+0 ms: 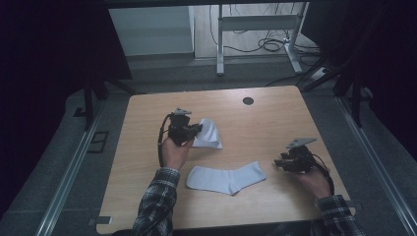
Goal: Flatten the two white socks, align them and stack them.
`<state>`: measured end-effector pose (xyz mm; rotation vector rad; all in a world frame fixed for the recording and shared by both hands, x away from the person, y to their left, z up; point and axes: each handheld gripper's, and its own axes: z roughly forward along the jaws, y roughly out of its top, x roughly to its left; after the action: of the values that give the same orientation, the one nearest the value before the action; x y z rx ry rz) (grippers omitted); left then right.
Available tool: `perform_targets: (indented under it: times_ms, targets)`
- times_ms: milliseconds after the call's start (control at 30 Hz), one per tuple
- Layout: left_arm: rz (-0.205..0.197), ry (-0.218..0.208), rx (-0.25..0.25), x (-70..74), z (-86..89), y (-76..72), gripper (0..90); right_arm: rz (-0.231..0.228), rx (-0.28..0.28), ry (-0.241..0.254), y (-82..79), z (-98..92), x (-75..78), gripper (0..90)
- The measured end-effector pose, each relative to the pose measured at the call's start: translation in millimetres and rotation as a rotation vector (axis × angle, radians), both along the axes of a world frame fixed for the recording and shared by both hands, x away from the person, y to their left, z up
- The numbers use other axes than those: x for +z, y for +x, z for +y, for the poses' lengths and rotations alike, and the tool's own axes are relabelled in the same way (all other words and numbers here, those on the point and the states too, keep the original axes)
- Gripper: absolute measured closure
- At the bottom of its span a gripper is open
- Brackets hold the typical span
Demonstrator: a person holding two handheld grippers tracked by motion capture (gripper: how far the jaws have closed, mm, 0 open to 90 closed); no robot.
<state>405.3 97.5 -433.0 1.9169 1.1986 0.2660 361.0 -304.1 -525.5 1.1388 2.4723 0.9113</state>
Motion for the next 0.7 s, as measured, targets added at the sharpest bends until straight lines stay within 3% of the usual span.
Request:
perform_targets:
  times_ms: [267,400,567,633,700]
  targets:
    - [-0.047,-0.01,-0.072,25.3,-54.4,13.5,84.9,0.006,0.0,0.006,-0.5,-0.5,0.0,53.4]
    - [-0.097,-0.048,-0.097,49.8,-71.7,13.2,84.9,0.006,0.002,0.009,-0.5,-0.9,-0.2,53.5]
    - [-0.204,-0.117,-0.098,93.2,-68.6,2.0,84.9,0.005,0.004,0.011,-0.5,-1.4,-0.4,53.5]
    - [-0.225,-0.107,-0.081,99.5,-58.3,-1.3,84.8,0.005,0.005,0.01,-0.7,-1.3,-0.3,53.5]
    - [-0.203,-0.103,-0.052,92.1,-47.7,-1.6,84.6,0.005,0.004,0.01,-0.6,-1.2,-0.3,53.5]
